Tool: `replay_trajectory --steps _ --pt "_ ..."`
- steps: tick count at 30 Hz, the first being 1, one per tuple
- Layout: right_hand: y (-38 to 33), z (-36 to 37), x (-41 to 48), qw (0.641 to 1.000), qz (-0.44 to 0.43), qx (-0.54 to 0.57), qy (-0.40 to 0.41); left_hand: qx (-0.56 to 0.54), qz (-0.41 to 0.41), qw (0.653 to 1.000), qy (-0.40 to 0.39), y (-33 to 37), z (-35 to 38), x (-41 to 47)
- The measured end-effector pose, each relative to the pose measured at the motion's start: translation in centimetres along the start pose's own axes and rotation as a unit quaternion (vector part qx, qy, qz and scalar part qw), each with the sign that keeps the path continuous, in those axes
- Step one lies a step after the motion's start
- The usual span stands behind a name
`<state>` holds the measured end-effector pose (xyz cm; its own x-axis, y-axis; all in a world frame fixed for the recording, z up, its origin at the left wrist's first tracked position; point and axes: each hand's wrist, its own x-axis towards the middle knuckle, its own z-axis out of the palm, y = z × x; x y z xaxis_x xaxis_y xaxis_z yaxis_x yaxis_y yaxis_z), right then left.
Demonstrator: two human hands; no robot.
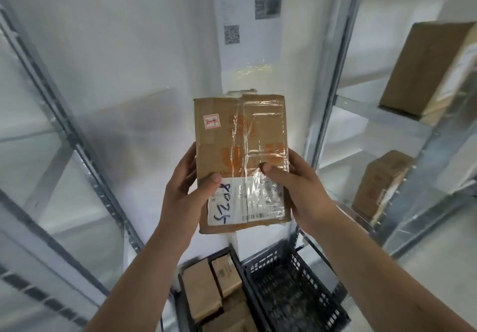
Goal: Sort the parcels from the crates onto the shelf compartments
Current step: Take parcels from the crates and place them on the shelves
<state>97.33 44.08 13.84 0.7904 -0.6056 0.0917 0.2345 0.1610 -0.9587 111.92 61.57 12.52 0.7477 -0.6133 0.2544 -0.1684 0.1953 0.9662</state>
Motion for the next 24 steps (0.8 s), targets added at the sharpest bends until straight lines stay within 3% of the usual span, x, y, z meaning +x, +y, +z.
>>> replay_trajectory --steps 9,16,24 --pt "0.4 -5.0 -14.0 0.981 0.040 -0.004 0.188 -0.063 -0.067 0.983 -0.160 -1.6 6.4 -6.6" --pt "-2.2 -11.7 -25.0 0.949 0.013 -0.020 0.313 -0.081 -0.092 0.948 -0.293 -1.0 16.8 -11.9" --pt "-5.5 -22.1 -37.5 0.900 -0.008 -0.025 0.435 -0.084 -0.101 0.917 -0.377 1.5 31.7 -20.5"
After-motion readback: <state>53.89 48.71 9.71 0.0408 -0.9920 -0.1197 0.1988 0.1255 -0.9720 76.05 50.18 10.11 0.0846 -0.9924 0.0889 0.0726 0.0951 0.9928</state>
